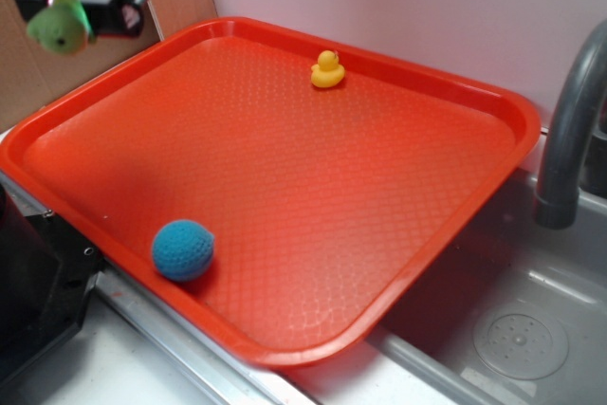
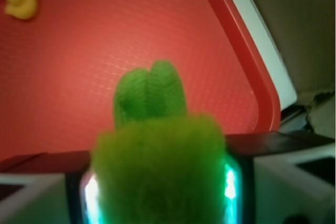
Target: Grab the green animal.
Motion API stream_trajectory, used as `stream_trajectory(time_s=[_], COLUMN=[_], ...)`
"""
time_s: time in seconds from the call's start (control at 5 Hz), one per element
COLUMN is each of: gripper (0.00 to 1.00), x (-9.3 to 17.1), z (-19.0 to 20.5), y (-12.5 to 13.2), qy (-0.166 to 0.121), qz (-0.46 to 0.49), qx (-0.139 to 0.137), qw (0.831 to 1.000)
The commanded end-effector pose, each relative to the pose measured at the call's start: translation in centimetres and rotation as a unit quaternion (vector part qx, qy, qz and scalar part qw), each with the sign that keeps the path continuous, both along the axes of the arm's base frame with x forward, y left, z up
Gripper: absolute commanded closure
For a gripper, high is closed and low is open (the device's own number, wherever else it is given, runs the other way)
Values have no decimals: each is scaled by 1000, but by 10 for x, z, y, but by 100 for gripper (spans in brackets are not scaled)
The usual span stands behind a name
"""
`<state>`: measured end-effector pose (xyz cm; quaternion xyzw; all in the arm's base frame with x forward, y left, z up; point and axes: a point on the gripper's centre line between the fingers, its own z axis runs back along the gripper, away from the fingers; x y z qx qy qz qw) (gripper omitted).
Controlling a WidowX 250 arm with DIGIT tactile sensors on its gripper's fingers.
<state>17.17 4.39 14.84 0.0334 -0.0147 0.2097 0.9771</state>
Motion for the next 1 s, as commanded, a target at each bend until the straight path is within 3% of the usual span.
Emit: stream_trajectory(time_s=[0.0,0.2,0.8], gripper=[100,100,100], x=[22,22,26], z=[29,33,19], y=[-54,-62,-45], qy=[-67,-70,-51], qz=[-135,-151,-115], qx=[-9,-1,7], qw=[988,986,992])
